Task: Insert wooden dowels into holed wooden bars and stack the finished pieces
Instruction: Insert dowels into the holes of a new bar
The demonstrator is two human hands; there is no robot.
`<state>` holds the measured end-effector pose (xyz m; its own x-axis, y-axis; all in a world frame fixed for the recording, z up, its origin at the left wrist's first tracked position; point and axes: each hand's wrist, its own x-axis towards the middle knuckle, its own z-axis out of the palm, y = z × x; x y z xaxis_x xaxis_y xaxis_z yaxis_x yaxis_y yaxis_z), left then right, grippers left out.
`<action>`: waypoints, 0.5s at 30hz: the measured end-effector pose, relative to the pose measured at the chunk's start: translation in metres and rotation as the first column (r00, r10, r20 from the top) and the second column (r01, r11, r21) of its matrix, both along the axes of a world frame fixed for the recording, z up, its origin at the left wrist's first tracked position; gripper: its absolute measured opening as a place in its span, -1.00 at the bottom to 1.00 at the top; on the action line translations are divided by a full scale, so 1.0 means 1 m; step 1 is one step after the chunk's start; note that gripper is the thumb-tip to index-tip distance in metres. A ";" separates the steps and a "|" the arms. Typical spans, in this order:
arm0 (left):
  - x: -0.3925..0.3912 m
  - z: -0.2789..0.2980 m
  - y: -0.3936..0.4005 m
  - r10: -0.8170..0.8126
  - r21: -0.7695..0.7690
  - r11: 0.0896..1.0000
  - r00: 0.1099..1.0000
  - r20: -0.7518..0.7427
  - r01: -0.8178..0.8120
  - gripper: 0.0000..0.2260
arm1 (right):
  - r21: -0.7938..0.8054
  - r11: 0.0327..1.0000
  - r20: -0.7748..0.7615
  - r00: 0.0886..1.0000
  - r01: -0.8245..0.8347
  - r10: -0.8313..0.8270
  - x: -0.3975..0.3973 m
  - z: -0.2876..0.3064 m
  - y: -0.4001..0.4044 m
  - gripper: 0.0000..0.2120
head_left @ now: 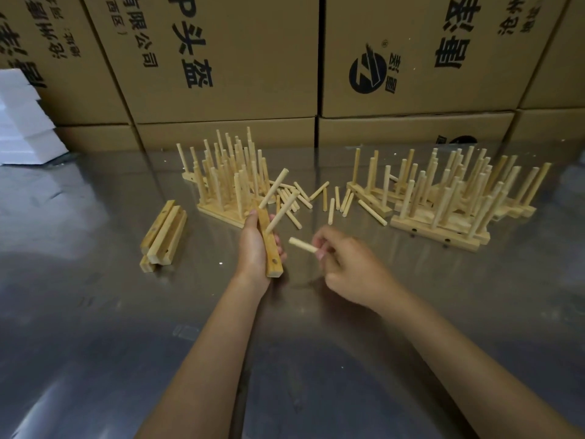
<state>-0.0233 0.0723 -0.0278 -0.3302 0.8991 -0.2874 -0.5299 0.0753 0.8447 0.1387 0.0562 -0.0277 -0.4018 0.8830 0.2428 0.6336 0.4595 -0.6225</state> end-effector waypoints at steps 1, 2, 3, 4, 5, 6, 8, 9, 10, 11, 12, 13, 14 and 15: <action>0.000 0.000 0.000 0.009 0.005 1.000 1.000 -0.017 -0.008 -0.67 | 0.026 0.997 0.016 0.997 -0.077 0.077 -0.001 0.003 -0.008 -0.81; 0.000 -0.001 0.000 0.019 0.012 1.000 0.999 -0.030 -0.019 -0.68 | 0.051 0.990 0.032 0.991 -0.135 0.133 -0.003 0.006 -0.015 -0.77; 0.000 -0.001 0.001 0.026 0.019 1.000 0.999 -0.033 -0.025 -0.69 | 0.071 0.982 0.039 0.984 -0.174 0.172 -0.005 0.011 -0.020 -0.73; 0.000 -0.001 0.001 0.027 0.022 0.999 0.999 -0.031 -0.026 -0.69 | 0.096 0.977 0.070 0.980 -0.193 0.186 -0.007 0.015 -0.023 -0.71; 0.000 -0.001 0.001 0.022 0.019 1.000 0.999 -0.033 -0.021 -0.68 | 0.145 0.967 0.139 0.972 -0.208 0.189 -0.009 0.021 -0.026 -0.71; 0.000 -0.002 0.001 0.014 0.010 1.000 0.999 -0.037 -0.014 -0.67 | 0.211 0.950 0.241 0.954 -0.229 0.177 -0.010 0.027 -0.028 -0.73; 0.001 -0.002 0.001 -0.006 -0.013 1.000 0.999 -0.036 0.006 -0.63 | 0.340 0.890 0.420 0.895 -0.305 0.147 -0.014 0.038 -0.029 -0.84; 0.002 -0.002 0.000 -0.017 -0.025 1.000 0.999 -0.035 0.016 -0.61 | 0.360 0.864 0.489 0.860 -0.353 0.147 -0.017 0.045 -0.029 -0.87; 0.002 -0.001 0.000 -0.025 -0.035 0.999 0.999 -0.035 0.024 -0.59 | 0.367 0.839 0.557 0.817 -0.403 0.149 -0.021 0.052 -0.030 -0.83; 0.002 -0.001 0.000 -0.030 -0.042 0.999 0.999 -0.036 0.029 -0.57 | 0.364 0.816 0.616 0.774 -0.448 0.150 -0.024 0.058 -0.030 -0.77; 0.002 -0.001 0.000 -0.029 -0.038 0.999 0.999 -0.036 0.028 -0.54 | 0.354 0.801 0.682 0.719 -0.483 0.132 -0.027 0.065 -0.030 -0.77; 0.001 -0.002 0.000 -0.020 -0.025 1.000 0.999 -0.033 0.019 -0.51 | 0.356 0.778 0.740 0.665 -0.518 0.104 -0.030 0.071 -0.031 -0.79; 0.000 -0.002 -0.001 -0.013 -0.018 1.000 0.999 -0.030 0.012 -0.50 | 0.356 0.757 0.793 0.605 -0.548 0.064 -0.033 0.074 -0.031 -0.79; -0.001 -0.004 0.000 -0.014 -0.014 1.000 1.000 -0.027 0.014 -0.50 | 0.355 0.733 0.837 0.546 -0.580 0.026 -0.037 0.078 -0.030 -0.80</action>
<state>-0.0246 0.0724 -0.0318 -0.3253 0.8996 -0.2914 -0.5058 0.0949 0.8574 0.1017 0.0258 0.0505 -0.8781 0.4720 0.0781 0.4560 0.7762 0.4354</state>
